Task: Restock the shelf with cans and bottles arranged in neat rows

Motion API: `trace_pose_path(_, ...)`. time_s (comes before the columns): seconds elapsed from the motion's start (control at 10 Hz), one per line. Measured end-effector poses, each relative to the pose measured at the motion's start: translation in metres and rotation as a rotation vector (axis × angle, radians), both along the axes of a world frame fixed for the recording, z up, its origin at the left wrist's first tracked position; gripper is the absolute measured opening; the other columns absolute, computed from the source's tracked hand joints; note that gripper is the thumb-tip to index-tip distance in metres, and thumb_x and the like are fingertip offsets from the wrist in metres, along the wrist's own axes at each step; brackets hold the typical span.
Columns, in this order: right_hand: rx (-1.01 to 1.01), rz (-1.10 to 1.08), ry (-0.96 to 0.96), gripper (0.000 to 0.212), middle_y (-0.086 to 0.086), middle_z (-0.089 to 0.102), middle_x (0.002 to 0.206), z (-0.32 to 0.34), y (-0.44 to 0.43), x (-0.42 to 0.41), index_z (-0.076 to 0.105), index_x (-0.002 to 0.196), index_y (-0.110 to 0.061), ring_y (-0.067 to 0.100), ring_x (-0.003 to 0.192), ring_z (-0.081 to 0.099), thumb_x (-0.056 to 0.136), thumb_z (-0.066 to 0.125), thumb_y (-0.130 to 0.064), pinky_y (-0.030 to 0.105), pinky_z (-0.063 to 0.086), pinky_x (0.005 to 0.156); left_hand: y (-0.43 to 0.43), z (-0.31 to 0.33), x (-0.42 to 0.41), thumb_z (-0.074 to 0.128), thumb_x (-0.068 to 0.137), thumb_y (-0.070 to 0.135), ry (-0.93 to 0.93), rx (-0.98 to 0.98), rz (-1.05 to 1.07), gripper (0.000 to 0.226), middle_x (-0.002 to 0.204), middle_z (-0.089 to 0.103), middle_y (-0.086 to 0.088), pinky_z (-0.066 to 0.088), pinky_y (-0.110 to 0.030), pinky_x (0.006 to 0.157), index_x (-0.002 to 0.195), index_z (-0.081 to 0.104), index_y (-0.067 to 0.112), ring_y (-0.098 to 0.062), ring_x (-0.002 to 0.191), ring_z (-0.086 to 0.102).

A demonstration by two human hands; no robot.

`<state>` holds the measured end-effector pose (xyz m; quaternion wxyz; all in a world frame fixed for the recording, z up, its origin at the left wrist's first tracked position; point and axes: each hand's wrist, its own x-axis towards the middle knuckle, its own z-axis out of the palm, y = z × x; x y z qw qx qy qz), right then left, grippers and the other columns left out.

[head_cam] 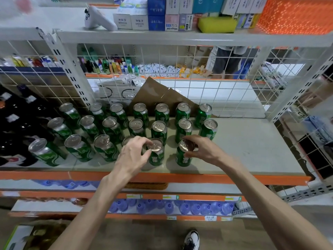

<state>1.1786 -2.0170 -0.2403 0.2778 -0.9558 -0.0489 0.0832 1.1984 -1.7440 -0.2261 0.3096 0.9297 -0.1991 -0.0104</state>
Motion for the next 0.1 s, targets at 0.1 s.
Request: trace_pose_path(0.1, 0.050, -0.024, 0.018, 0.074, 0.008, 0.057, 0.139, -0.0055, 0.0015, -0.0032, 0.046, 0.144, -0.015, 0.021, 0.122, 0.055, 0.079, 0.081, -0.030, 0.028, 0.043, 0.102, -0.0047, -0.0018, -0.0002, 0.065, 0.093, 0.018, -0.011, -0.038, 0.020, 0.023, 0.118, 0.064, 0.004, 0.047, -0.037, 0.101, 0.115, 0.067, 0.019, -0.013, 0.115, 0.056)
